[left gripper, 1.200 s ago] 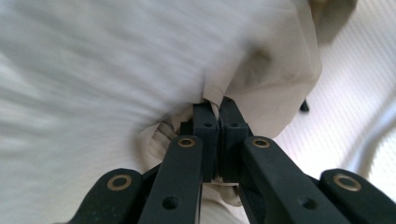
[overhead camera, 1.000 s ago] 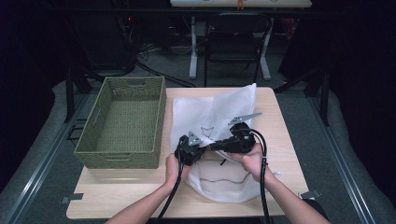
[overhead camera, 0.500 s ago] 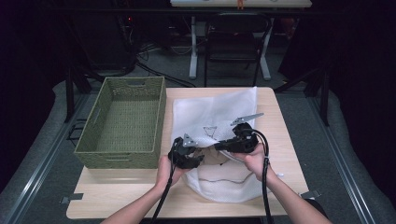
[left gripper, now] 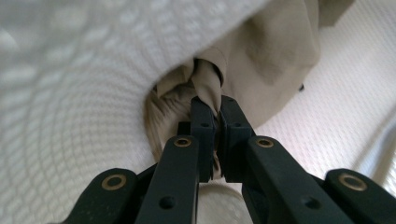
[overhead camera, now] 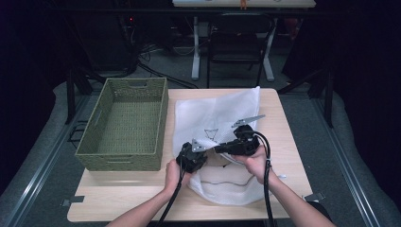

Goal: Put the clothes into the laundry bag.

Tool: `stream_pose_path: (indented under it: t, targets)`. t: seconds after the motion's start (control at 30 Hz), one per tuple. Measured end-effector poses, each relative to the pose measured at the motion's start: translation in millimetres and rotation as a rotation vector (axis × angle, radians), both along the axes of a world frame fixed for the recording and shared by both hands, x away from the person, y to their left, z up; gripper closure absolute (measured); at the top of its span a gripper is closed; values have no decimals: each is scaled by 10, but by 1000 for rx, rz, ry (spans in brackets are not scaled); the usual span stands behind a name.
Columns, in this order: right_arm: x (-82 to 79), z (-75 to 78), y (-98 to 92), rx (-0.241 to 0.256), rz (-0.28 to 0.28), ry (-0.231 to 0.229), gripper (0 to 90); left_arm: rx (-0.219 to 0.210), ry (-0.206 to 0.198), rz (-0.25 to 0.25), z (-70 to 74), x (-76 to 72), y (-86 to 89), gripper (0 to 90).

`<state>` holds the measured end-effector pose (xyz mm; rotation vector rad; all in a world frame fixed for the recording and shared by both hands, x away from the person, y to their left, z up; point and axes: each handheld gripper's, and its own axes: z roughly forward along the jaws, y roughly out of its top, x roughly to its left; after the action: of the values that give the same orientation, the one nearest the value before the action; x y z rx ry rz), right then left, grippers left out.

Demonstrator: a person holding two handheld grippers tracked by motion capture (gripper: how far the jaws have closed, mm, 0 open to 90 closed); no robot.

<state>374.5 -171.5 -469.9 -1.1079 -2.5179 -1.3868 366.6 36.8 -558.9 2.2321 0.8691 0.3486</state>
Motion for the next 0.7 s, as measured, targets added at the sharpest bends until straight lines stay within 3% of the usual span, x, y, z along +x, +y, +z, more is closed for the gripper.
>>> stream_pose_path:
  t: [0.13, 0.23, 0.37, 0.57, 0.7]
  targets:
    - [-19, 57, 7, 52, 6, 0, 857, -55, -62, 55, 76, 63, 18, 865]
    - [-22, 73, 9, 51, 12, 0, 857, -49, -48, 48, 58, 93, 29, 863]
    - [-18, -1, 16, -15, 10, -2, 854, -20, -1, 12, 5, 85, 64, 813]
    - [-3, -6, -38, -31, 1, -6, 852, 8, 79, -60, 181, -3, 147, 585]
    - [-7, -4, -31, -37, 2, 0, 851, 70, 132, -101, 271, -108, 149, 488]
